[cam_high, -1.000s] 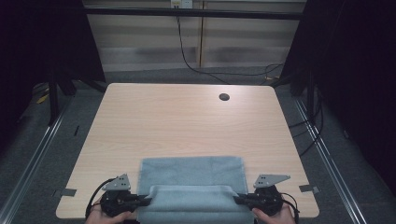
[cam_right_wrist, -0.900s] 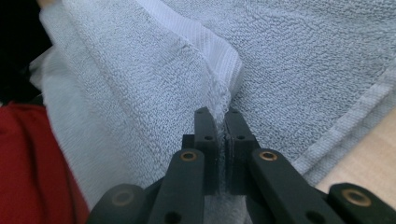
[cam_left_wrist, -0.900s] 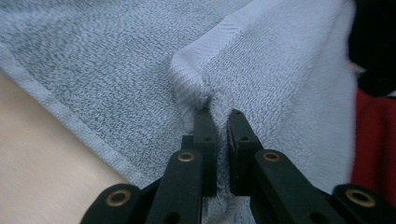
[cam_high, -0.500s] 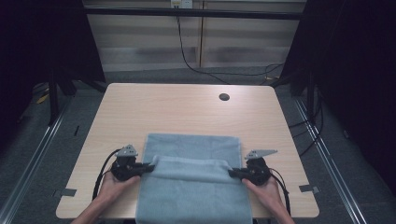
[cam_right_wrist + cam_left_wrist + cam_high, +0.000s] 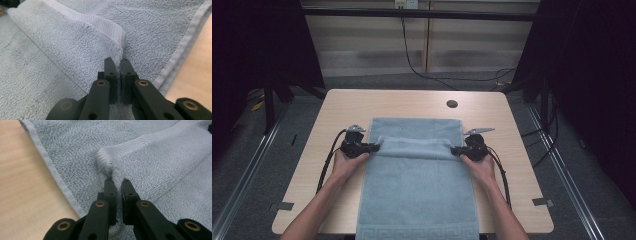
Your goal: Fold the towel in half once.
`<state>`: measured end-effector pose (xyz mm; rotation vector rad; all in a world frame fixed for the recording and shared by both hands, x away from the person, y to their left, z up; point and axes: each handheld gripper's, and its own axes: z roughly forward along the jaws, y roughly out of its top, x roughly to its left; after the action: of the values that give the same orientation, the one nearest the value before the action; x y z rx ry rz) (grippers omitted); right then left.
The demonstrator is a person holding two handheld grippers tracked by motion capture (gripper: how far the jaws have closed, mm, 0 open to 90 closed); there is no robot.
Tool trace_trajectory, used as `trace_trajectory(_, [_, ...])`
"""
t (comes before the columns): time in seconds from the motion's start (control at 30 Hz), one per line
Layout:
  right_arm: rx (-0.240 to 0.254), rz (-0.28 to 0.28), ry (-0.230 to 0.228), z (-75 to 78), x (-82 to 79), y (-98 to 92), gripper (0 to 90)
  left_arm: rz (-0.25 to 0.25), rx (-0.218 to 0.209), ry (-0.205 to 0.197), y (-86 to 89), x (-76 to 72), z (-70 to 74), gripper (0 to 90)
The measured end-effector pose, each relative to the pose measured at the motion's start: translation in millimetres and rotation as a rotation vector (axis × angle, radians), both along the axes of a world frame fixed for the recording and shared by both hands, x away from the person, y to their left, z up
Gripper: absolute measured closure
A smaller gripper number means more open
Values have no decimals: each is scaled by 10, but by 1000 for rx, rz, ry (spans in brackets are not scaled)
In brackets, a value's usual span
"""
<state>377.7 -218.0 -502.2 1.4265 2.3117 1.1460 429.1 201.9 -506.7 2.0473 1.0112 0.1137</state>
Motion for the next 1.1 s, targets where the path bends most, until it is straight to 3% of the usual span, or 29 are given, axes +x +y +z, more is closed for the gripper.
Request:
trace_trajectory(0.23, [-27,-74,-1,14,267,69,871,44,11,-6,-40,221,1,853])
trace_trajectory(0.43, [-29,-72,-7,54,291,81,874,53,1,-19,-33,194,67,860])
trace_trajectory(0.5, [-12,-59,-24,136,267,55,875,46,-33,-35,-18,172,149,860])
trace_trajectory(0.63, [88,-43,-108,471,228,-5,874,22,-105,-93,26,92,452,859])
trace_trajectory(0.8, [139,-12,-214,967,115,-34,874,2,-184,-167,94,-70,915,860])
trace_trajectory(0.87, [150,-4,-259,1171,24,-49,874,-16,-226,-203,123,-185,1074,859])
trace_trajectory(0.93, [167,13,-293,1348,-102,-76,874,-34,-241,-235,163,-333,1217,859])
trace_trajectory(1.03, [151,36,-330,1536,-316,-114,874,-65,-264,-268,230,-533,1357,859])
trace_trajectory(1.1, [156,52,-352,1625,-478,-146,873,-86,-341,-270,295,-677,1410,859])
